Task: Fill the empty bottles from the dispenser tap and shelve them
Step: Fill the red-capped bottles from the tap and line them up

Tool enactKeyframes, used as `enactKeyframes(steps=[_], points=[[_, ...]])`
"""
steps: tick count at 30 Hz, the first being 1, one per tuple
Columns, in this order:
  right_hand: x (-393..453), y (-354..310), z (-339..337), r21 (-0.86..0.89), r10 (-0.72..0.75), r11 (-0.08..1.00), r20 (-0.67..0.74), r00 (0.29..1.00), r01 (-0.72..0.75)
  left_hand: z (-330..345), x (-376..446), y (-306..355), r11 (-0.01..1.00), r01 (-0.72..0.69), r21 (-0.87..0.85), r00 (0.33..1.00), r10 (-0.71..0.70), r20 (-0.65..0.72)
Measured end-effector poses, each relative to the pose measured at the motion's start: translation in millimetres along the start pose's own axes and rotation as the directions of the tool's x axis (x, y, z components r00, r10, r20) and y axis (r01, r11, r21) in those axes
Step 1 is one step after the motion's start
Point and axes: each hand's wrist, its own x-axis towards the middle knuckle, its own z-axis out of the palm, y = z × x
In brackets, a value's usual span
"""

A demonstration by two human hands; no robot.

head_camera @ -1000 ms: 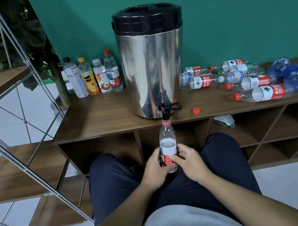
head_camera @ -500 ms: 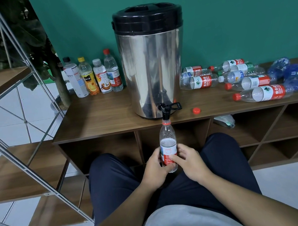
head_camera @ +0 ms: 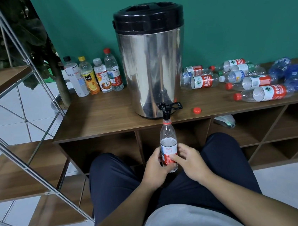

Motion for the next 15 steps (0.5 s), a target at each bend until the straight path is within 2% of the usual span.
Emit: enactKeyframes(steps=[15], points=[[-1.4,-0.2,0.3,0.045,0.008,0.999,-0.011,1.0,-0.007,1.1,0.6,-2.1,1.0,-0.018,0.024,0.999,0.018,-0.031]])
